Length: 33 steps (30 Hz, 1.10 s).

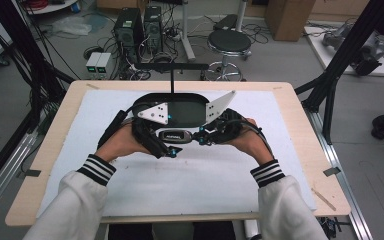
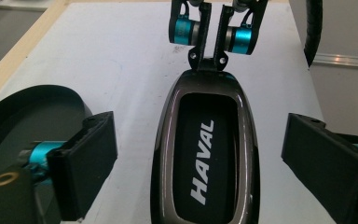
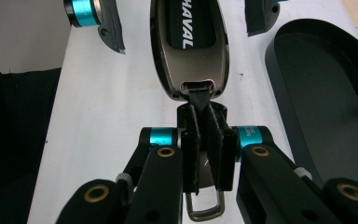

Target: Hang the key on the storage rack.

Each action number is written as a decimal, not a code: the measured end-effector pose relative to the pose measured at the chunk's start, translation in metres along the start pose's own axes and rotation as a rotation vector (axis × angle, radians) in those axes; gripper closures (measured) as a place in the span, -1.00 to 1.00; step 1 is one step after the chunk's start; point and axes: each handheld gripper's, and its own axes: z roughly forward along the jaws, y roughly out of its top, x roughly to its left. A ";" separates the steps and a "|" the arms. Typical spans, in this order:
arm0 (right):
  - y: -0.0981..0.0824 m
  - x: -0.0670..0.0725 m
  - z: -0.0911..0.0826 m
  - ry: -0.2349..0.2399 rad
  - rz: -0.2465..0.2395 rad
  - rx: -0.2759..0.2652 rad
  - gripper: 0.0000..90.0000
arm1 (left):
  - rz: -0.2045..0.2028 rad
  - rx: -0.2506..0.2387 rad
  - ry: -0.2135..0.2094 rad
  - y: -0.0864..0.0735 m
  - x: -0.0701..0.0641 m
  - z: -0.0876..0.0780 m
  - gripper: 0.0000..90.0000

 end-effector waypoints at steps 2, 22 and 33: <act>0.000 0.000 0.000 -0.001 -0.002 0.002 0.88 | 0.003 0.004 -0.003 0.000 0.000 0.000 -0.69; 0.002 0.000 0.005 0.000 -0.022 0.035 0.88 | 0.003 0.065 -0.020 -0.001 -0.001 0.001 -0.27; 0.004 0.002 0.008 0.003 -0.022 0.047 0.88 | 0.021 0.096 -0.007 -0.001 -0.003 0.001 0.07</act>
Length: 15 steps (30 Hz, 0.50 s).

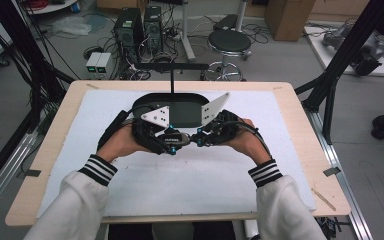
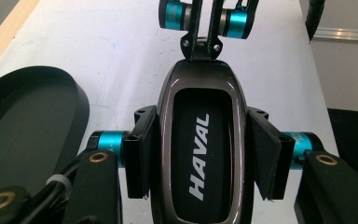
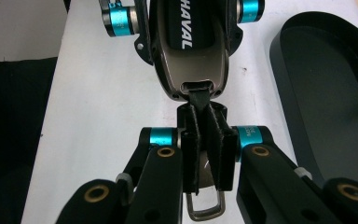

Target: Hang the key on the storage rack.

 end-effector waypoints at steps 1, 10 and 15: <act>0.000 0.000 0.000 -0.005 -0.001 0.000 0.88 | -0.002 0.002 0.003 0.000 -0.001 0.000 0.07; -0.001 0.001 -0.001 -0.078 0.003 -0.035 -0.33 | -0.011 -0.024 0.035 0.002 0.000 -0.005 0.08; -0.007 0.001 -0.004 -0.173 0.034 -0.103 -0.99 | -0.033 -0.046 0.071 0.000 0.003 -0.011 0.08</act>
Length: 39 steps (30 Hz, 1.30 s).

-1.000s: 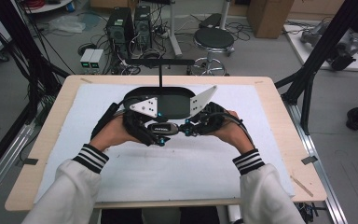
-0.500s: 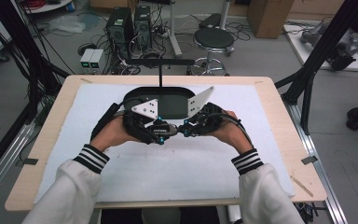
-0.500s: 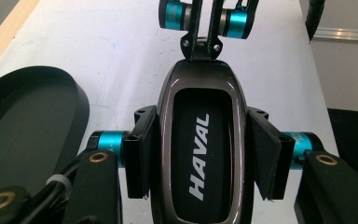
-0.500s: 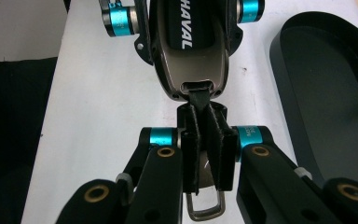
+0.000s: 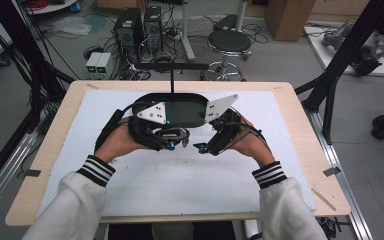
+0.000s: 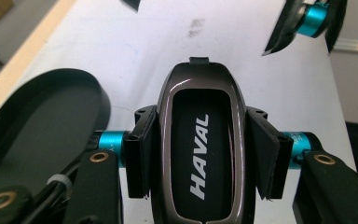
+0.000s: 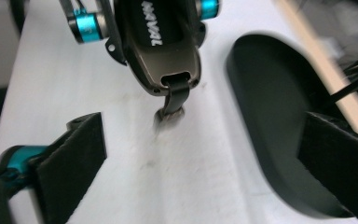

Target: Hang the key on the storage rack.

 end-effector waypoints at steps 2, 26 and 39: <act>-0.004 0.000 -0.004 -0.014 0.018 -0.030 -0.99 | -0.010 -0.013 0.005 0.000 0.001 -0.003 0.08; -0.110 0.019 -0.068 -0.285 0.319 -0.251 -0.99 | -0.192 -0.131 0.228 -0.012 0.022 -0.034 0.08; -0.167 0.044 -0.075 -0.492 0.432 -0.380 -0.99 | -0.325 -0.182 0.368 -0.023 0.043 -0.051 0.08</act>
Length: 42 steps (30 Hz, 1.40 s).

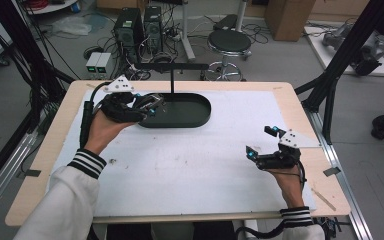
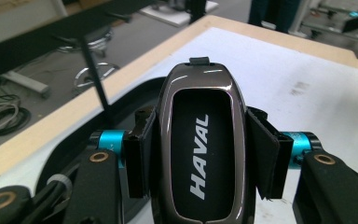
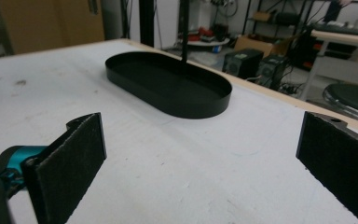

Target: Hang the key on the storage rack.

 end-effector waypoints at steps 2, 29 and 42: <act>-0.005 -0.001 -0.005 -0.019 0.008 -0.040 -0.99 | -0.015 -0.005 0.025 -0.001 0.005 -0.002 0.08; -0.055 -0.003 -0.029 -0.131 0.051 -0.145 -0.99 | -0.064 -0.027 0.184 0.005 0.041 -0.007 0.08; -0.062 -0.001 -0.028 -0.122 0.050 -0.163 -0.99 | -0.097 -0.052 0.248 0.013 0.059 -0.008 0.08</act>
